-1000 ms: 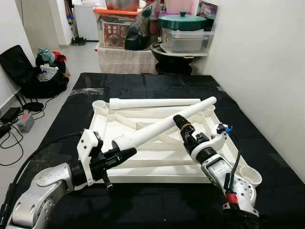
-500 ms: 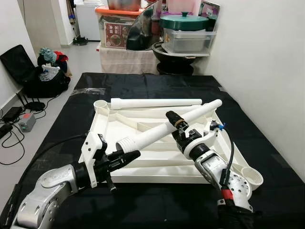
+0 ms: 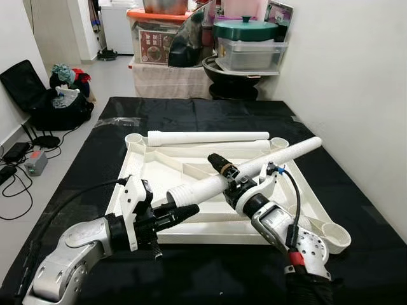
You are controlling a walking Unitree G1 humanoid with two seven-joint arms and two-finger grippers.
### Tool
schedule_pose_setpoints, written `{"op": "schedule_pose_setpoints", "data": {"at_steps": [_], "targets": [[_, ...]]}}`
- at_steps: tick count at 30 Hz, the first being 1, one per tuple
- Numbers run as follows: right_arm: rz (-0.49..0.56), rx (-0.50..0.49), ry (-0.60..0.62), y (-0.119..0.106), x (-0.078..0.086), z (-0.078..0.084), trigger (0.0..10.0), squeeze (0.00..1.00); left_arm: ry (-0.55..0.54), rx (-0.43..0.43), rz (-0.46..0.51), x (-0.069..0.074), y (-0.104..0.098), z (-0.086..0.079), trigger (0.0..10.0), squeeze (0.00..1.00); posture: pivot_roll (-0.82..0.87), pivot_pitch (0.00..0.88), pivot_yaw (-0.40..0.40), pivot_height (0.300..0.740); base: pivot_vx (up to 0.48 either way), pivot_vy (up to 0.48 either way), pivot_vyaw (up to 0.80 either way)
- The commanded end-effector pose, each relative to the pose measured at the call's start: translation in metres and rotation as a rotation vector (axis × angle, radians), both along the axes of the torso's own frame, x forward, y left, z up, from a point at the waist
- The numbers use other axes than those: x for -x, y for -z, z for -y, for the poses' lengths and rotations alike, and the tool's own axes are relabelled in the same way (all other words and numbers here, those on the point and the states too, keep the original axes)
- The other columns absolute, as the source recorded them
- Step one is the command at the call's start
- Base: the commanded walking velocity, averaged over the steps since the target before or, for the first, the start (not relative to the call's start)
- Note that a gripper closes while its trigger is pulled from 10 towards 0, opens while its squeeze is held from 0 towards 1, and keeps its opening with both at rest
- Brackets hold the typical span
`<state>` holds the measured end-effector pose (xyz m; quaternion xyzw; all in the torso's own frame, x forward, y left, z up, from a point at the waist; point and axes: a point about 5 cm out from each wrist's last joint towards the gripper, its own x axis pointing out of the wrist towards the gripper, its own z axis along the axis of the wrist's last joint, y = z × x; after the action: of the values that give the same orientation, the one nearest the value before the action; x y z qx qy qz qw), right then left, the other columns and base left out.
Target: Building children table
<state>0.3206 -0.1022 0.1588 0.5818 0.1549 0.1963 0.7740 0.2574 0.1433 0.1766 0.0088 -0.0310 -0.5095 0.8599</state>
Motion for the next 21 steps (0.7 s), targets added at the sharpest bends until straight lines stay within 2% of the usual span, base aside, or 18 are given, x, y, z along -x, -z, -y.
{"op": "schedule_pose_setpoints", "data": {"at_steps": [1,2,3,6,9,13,14,19,20,21], "targets": [[0.039,-0.128,-0.039,-0.026,-0.008,-0.039,0.7,0.00,0.037,-0.011,0.028,0.000,-0.002,0.004,10.0,0.00,0.08,0.000,-0.085,0.740,0.000,0.000,0.00],[0.039,-0.128,-0.039,-0.026,-0.008,-0.039,0.7,0.00,0.037,-0.011,0.028,0.000,-0.002,0.004,10.0,0.00,0.08,0.000,-0.085,0.740,0.000,0.000,0.00],[0.042,-0.146,-0.019,-0.029,-0.009,-0.039,0.0,0.00,0.039,-0.010,0.027,-0.001,-0.002,0.005,10.0,0.00,0.08,0.000,-0.085,0.740,0.000,0.000,0.00],[0.007,-0.190,0.103,-0.033,-0.016,-0.027,0.0,0.00,0.039,-0.005,0.021,0.002,0.002,0.009,10.0,0.00,0.08,0.000,-0.087,0.740,0.000,0.000,0.00],[0.000,-0.206,0.128,-0.035,-0.017,-0.024,0.0,0.00,0.039,-0.004,0.019,0.002,0.003,0.010,10.0,0.00,0.08,0.000,-0.087,0.740,0.000,0.000,0.00],[0.021,-0.231,0.121,-0.043,-0.017,-0.024,0.0,0.00,0.038,-0.003,0.014,0.003,0.005,0.010,10.0,0.00,0.07,0.000,-0.087,0.740,0.000,0.000,0.00],[0.059,-0.253,0.088,-0.056,-0.014,-0.030,0.0,0.00,0.036,-0.009,0.012,0.002,0.007,0.010,10.0,0.00,0.07,0.000,-0.087,0.740,0.000,0.000,0.00],[0.084,-0.262,0.054,-0.064,-0.011,-0.036,0.0,0.00,0.028,-0.012,0.002,-0.001,0.008,0.007,10.0,0.00,0.07,0.000,-0.086,0.740,0.000,0.000,0.00],[0.086,-0.263,0.052,-0.065,-0.011,-0.036,0.0,0.00,0.024,-0.009,-0.001,-0.002,0.009,0.006,10.0,0.07,0.07,0.000,-0.087,0.740,0.000,0.000,0.00],[0.086,-0.263,0.052,-0.065,-0.011,-0.036,0.0,0.00,0.024,-0.009,-0.001,-0.002,0.009,0.006,10.0,0.07,0.07,0.000,-0.087,0.740,0.000,0.000,0.00]]}}
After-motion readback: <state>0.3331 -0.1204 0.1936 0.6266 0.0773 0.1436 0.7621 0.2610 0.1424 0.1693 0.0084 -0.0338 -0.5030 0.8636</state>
